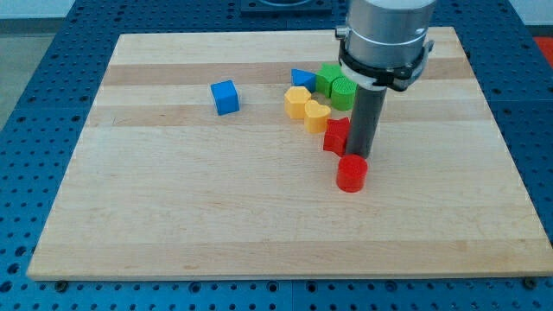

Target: Push red circle towards yellow hexagon

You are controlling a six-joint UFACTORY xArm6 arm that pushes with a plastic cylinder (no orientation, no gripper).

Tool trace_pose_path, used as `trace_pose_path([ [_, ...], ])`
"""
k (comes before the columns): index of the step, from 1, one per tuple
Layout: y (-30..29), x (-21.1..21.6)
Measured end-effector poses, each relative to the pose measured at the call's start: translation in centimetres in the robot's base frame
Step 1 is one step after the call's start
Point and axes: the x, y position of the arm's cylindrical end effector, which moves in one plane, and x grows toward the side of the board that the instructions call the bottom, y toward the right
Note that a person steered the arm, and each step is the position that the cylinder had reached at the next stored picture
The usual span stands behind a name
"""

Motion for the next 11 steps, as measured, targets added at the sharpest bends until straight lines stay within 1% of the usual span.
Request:
trace_pose_path([
  [4, 0.0, 0.3],
  [5, 2.4, 1.4],
  [6, 4.1, 3.4],
  [7, 4.1, 4.6],
  [8, 4.1, 4.9],
  [9, 3.8, 4.7],
  [11, 1.2, 3.1],
])
